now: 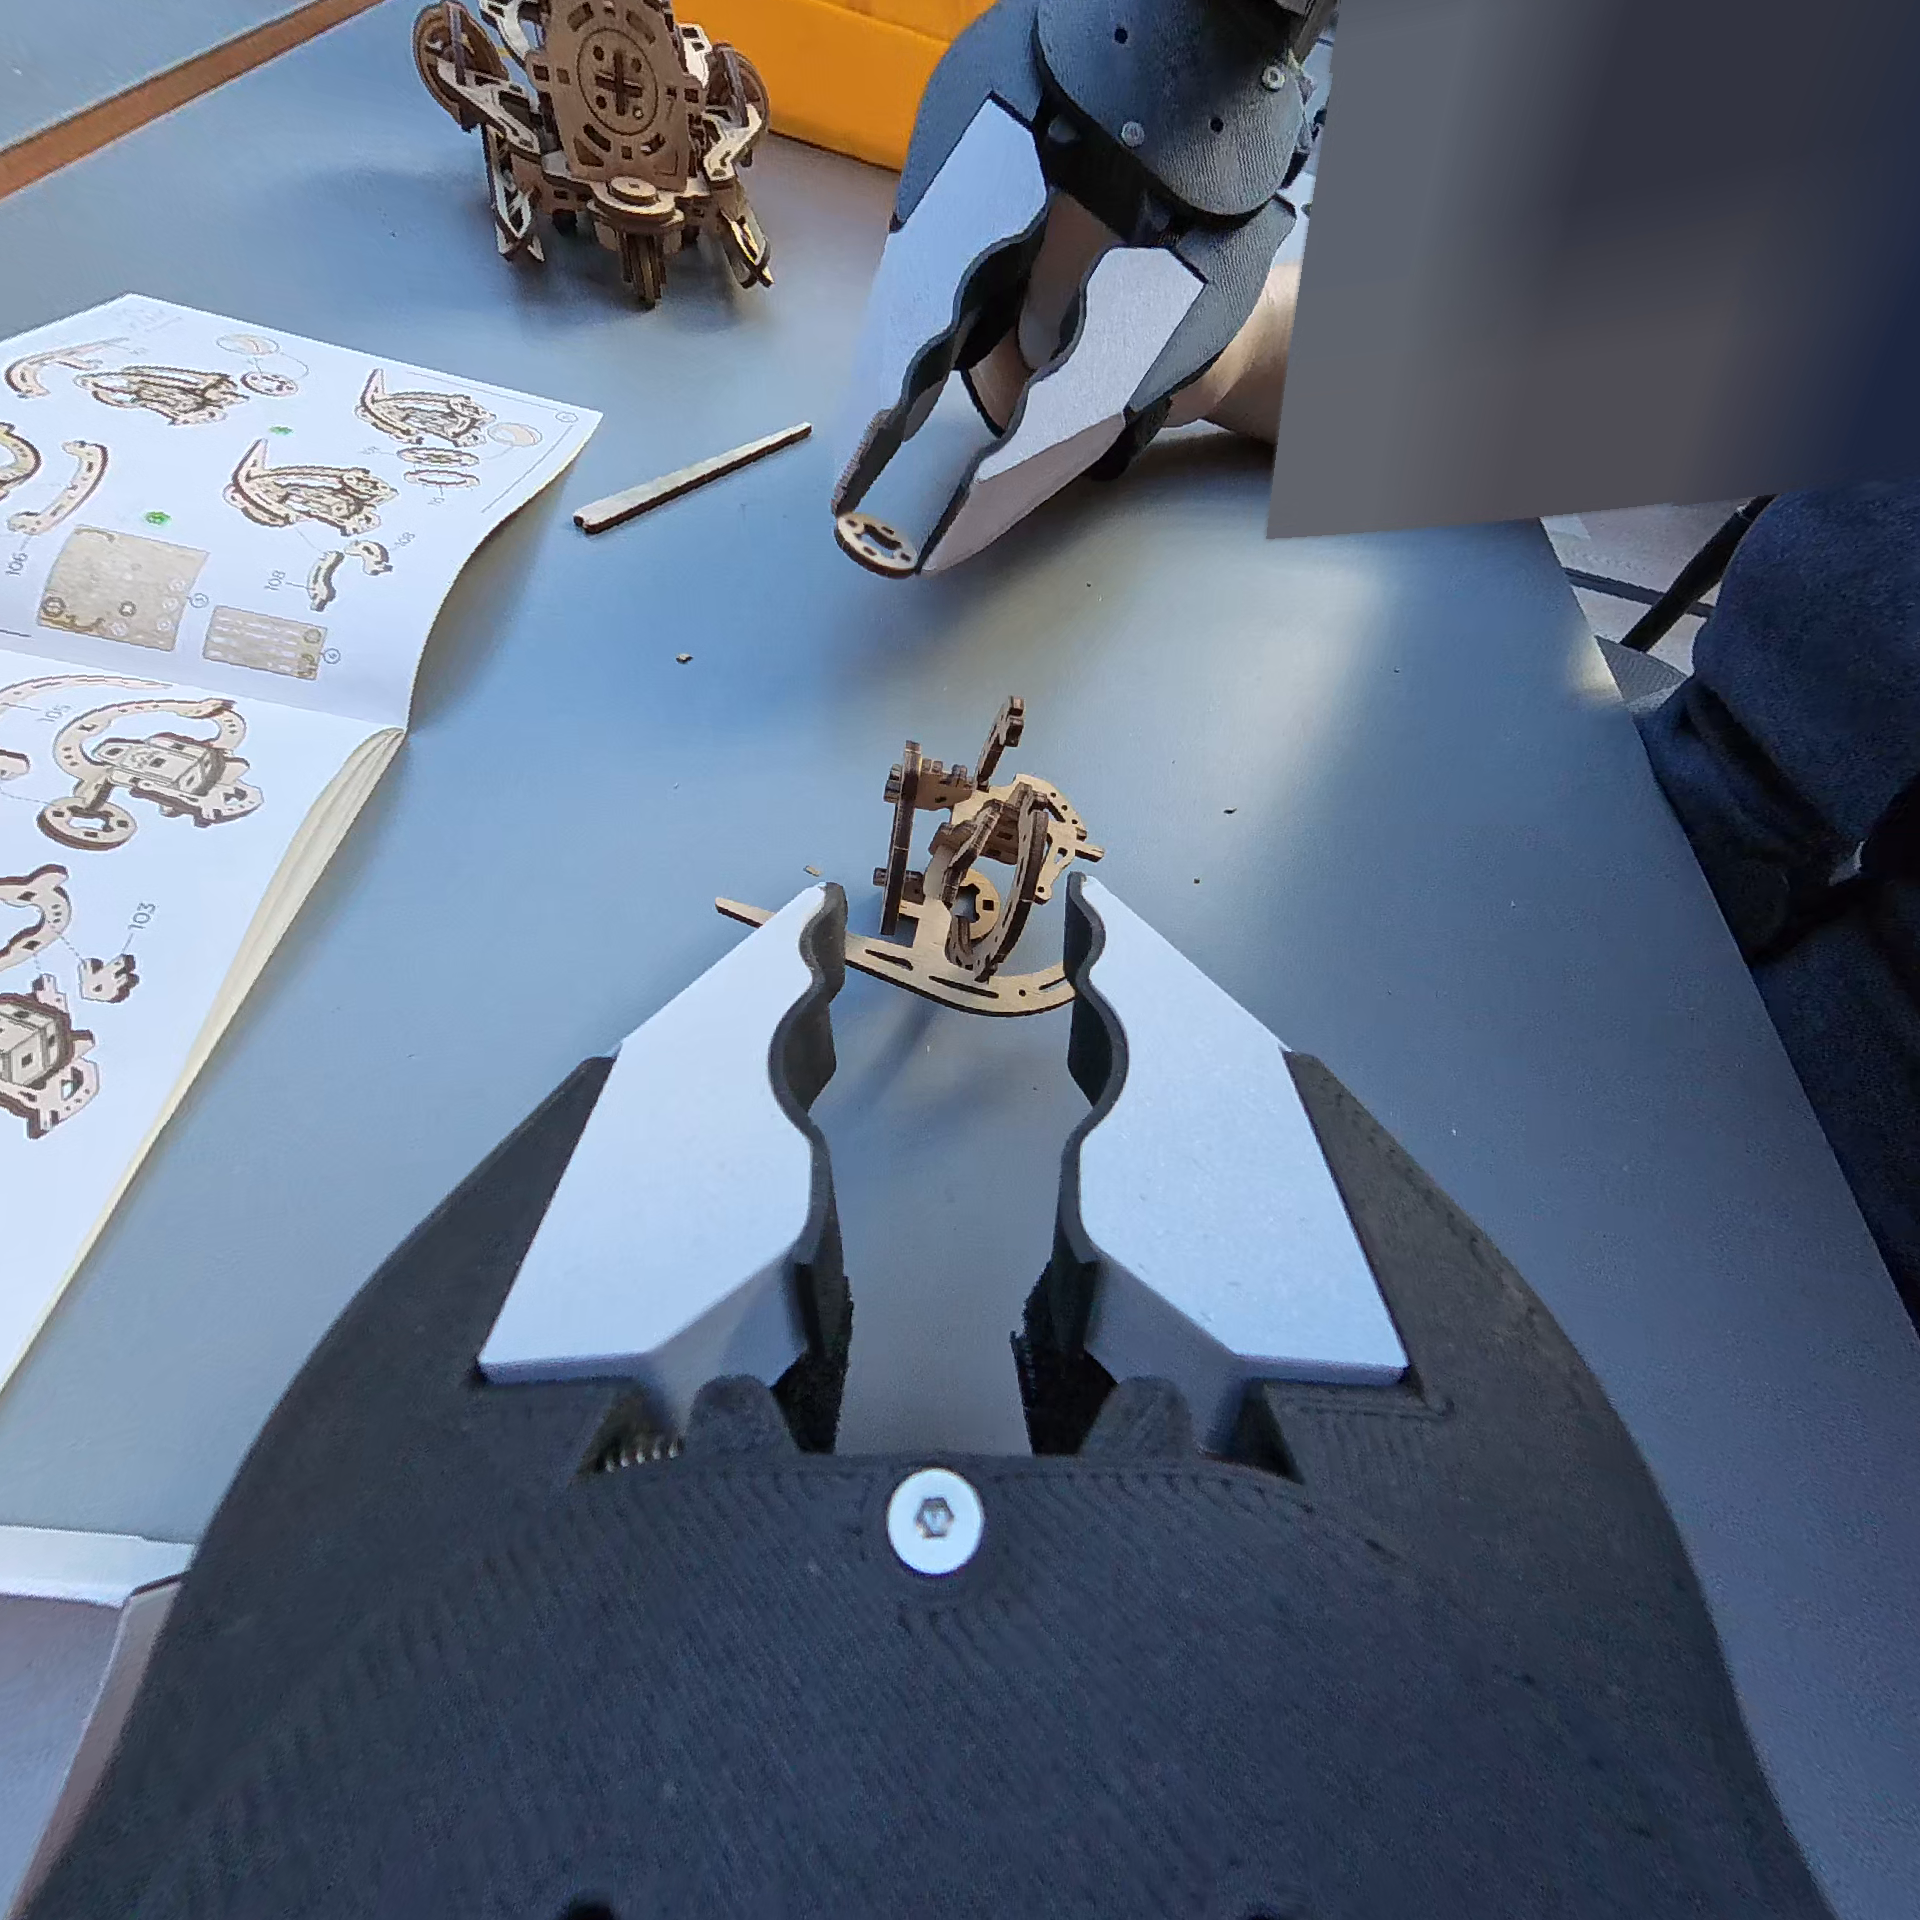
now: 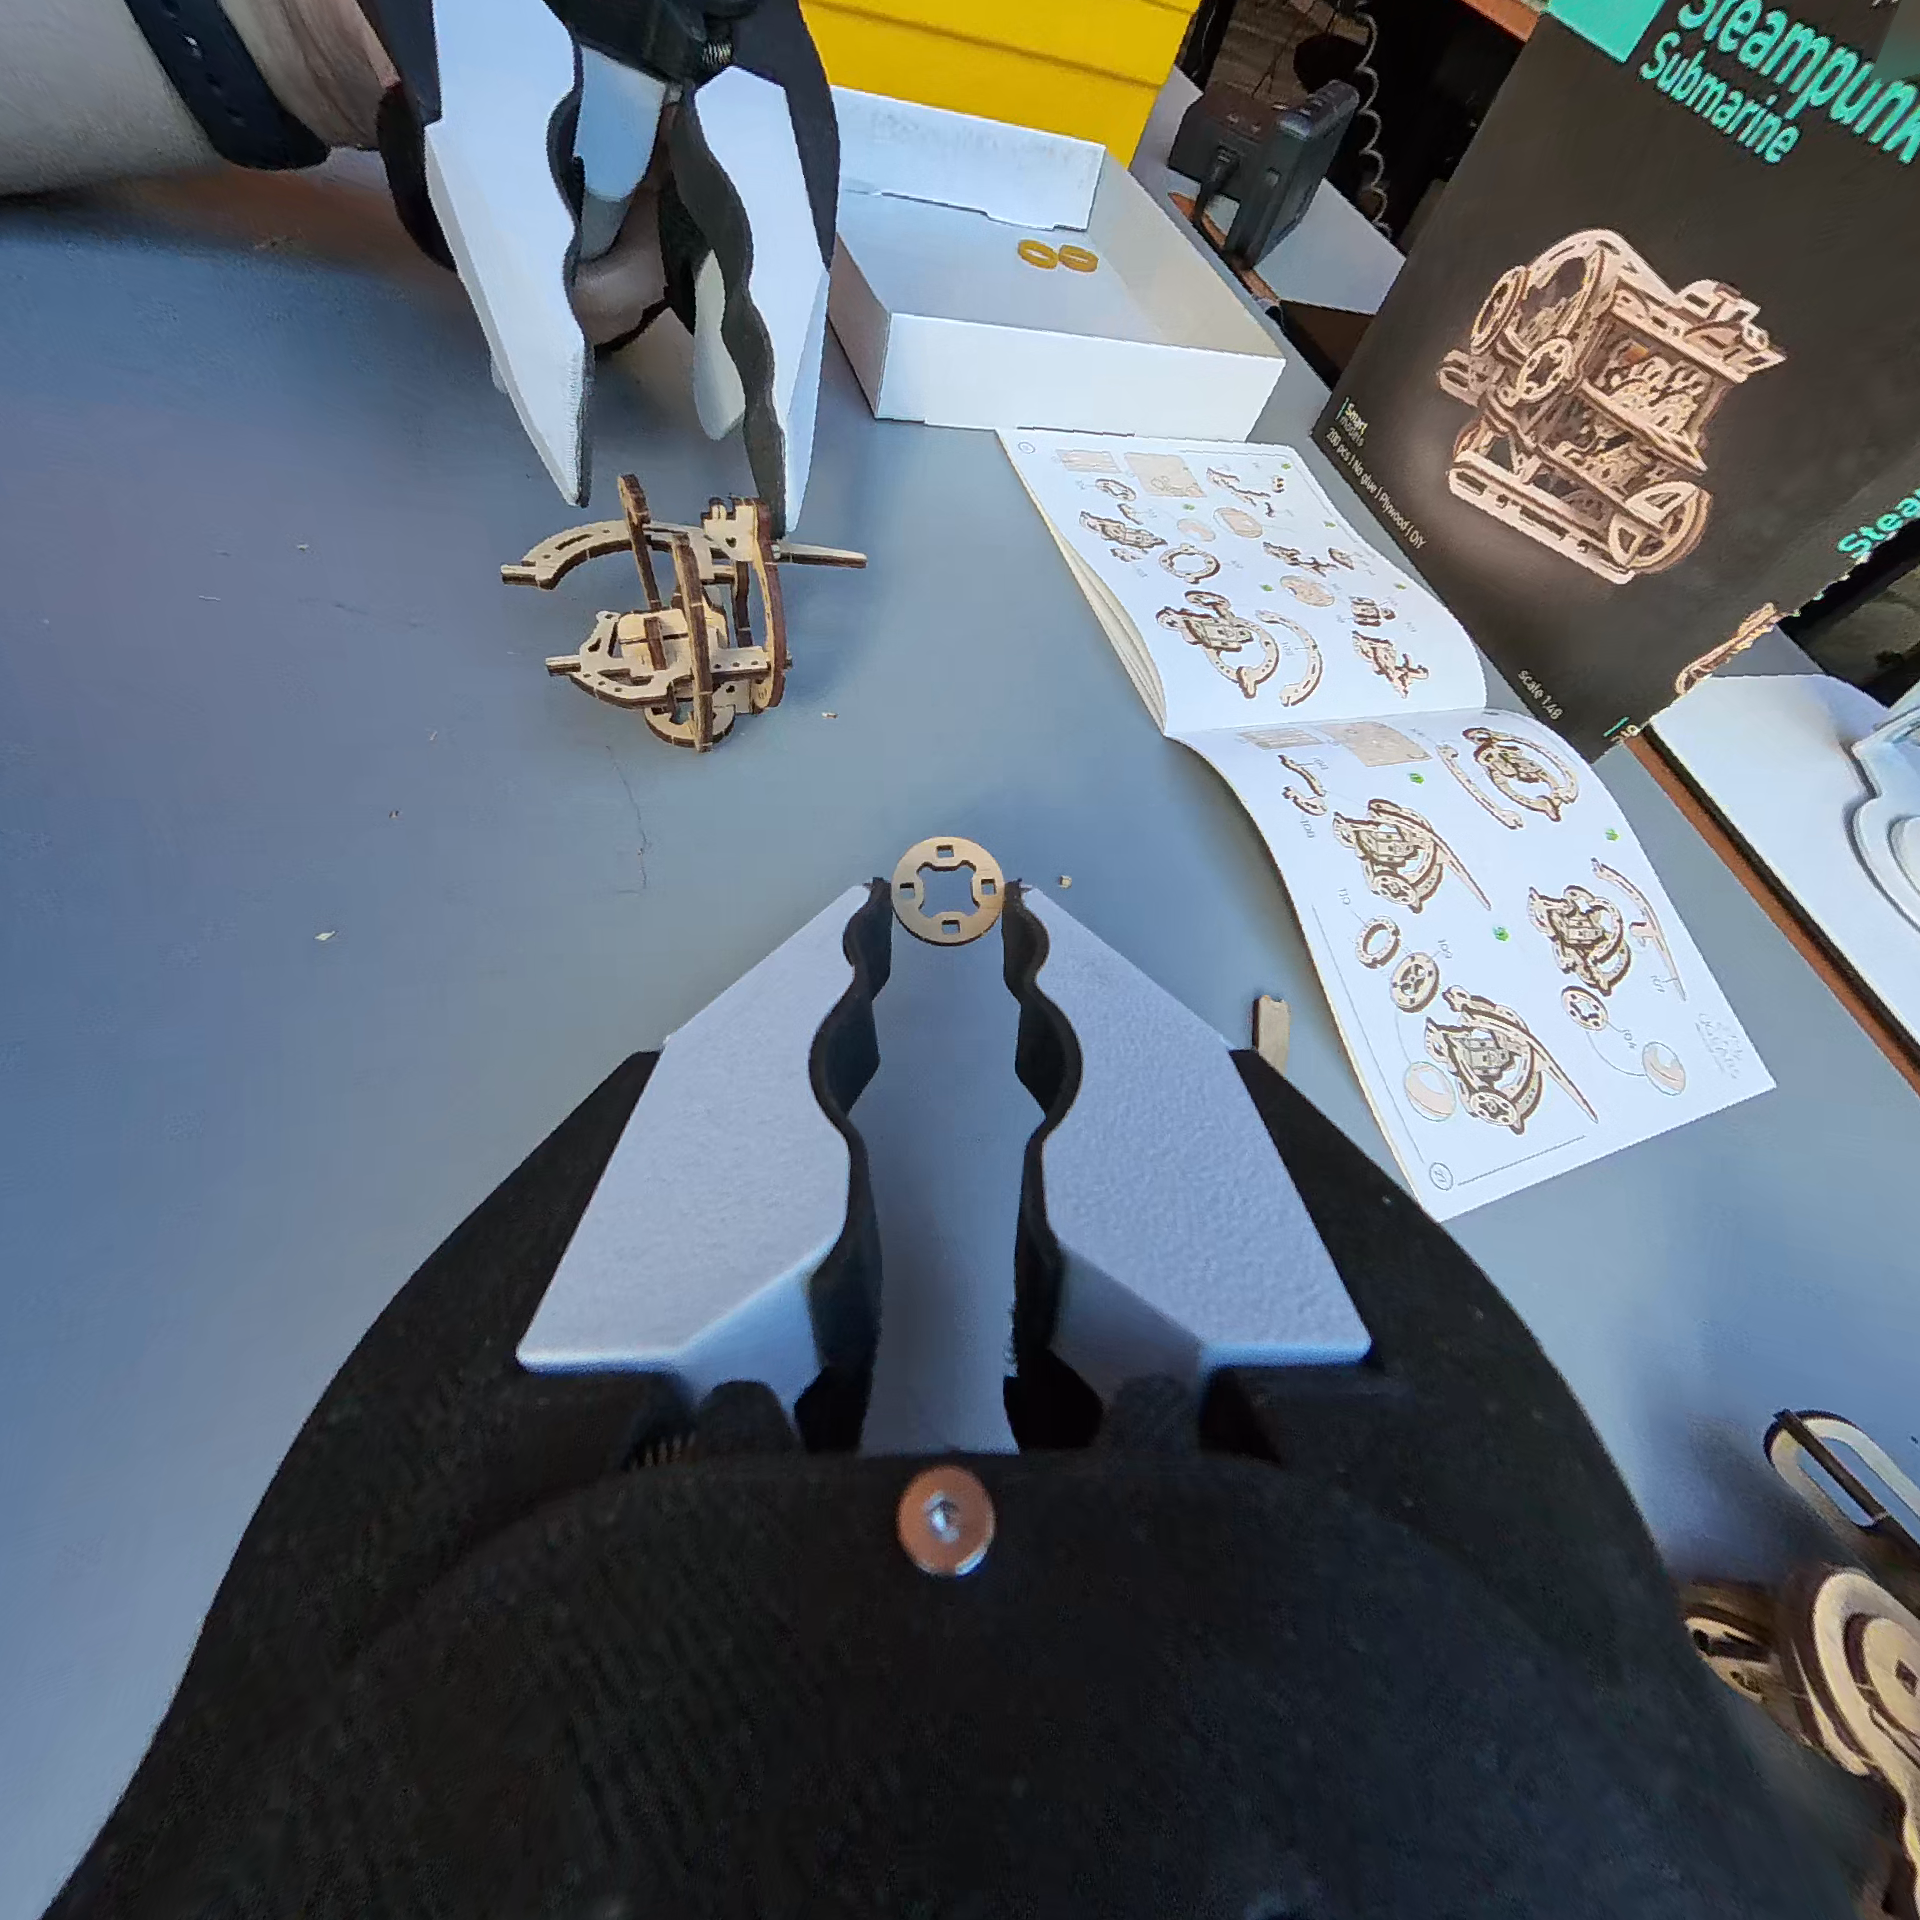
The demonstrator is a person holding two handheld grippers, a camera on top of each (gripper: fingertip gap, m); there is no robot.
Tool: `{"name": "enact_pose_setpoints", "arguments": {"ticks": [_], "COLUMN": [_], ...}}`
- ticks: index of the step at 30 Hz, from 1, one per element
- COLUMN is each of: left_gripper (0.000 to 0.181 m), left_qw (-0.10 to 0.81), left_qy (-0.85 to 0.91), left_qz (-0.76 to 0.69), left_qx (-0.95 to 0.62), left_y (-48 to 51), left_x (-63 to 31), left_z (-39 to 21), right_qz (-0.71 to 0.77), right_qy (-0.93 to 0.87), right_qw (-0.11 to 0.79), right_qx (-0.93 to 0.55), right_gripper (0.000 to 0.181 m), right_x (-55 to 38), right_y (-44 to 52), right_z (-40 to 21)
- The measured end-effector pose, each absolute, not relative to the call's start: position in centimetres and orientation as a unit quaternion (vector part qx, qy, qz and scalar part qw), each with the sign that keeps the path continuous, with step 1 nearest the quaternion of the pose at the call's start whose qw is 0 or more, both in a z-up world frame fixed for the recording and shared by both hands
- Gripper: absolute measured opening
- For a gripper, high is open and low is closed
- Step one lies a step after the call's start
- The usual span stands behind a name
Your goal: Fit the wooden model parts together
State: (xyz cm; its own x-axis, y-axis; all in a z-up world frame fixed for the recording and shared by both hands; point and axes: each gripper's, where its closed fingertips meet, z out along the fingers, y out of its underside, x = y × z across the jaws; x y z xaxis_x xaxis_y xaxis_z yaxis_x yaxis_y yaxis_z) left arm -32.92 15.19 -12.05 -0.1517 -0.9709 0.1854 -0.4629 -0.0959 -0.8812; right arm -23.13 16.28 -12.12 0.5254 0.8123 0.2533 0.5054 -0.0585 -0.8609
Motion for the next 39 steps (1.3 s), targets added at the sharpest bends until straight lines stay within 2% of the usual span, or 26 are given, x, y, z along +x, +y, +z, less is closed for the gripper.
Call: {"name": "enact_pose_setpoints", "arguments": {"ticks": [26, 33, 39], "left_gripper": [0.044, 0.049, 0.046], "left_qw": [0.306, 0.247, 0.239], "left_qy": [0.612, 0.612, 0.571], "left_qz": [-0.428, -0.404, -0.405], "left_qx": [-0.591, -0.634, -0.673], "left_y": [16.4, 16.0, 16.3], "left_x": [-34.6, -34.6, -34.6], "left_z": [-11.6, -13.6, -11.8], "right_qz": [0.16, 0.154, 0.156], "right_qy": [-0.48, -0.485, -0.486], "right_qw": [0.499, 0.495, 0.498], "right_qx": [-0.704, -0.704, -0.701], "right_gripper": [0.02, 0.02, 0.02], "right_x": [-23.9, -24.0, -24.1], "right_y": [15.6, 15.6, 15.6], "right_z": [-12.4, -12.6, -12.5]}}
